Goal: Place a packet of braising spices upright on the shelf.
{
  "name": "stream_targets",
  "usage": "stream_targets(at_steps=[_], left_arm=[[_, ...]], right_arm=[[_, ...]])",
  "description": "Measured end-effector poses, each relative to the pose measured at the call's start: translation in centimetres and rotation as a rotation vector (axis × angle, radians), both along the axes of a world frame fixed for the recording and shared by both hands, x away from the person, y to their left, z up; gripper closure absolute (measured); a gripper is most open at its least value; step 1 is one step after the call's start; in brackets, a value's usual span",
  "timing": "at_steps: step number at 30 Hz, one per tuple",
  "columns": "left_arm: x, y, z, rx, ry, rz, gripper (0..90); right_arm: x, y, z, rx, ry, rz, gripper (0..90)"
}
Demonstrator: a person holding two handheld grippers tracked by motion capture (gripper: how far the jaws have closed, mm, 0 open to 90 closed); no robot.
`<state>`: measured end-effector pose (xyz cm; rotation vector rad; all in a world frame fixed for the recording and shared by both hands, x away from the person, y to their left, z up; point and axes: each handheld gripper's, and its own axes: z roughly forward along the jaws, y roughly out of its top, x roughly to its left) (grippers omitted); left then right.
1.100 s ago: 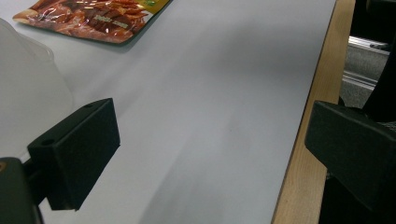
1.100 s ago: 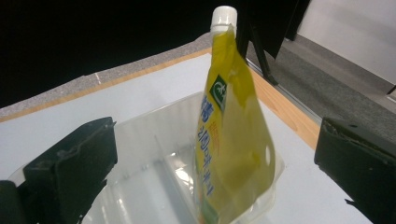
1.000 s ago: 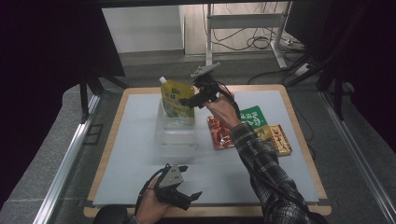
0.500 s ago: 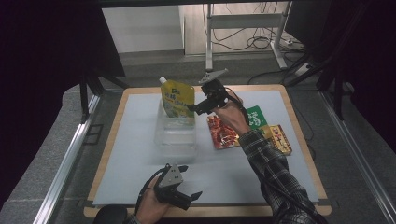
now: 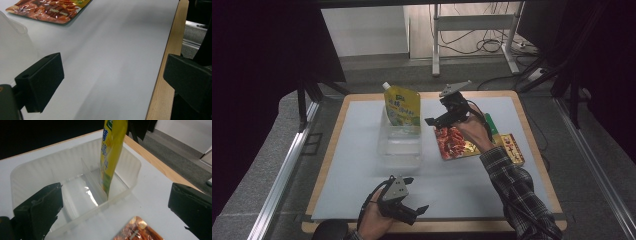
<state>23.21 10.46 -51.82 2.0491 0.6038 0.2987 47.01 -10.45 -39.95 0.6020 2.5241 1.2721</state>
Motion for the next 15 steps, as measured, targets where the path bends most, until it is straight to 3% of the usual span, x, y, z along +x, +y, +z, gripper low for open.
stream_targets(at_steps=[11, 15], left_arm=[[0.0, -0.1, -0.1, 0.006, -0.001, -0.003, 2.8], [0.0, -0.2, -0.1, 0.005, -0.002, -0.002, 2.8]], right_arm=[[-0.8, -4.3, -0.7, 0.030, 0.031, -0.056, 0.0], [-1.2, -5.8, -1.0, 0.018, 0.035, -0.084, 0.0]])
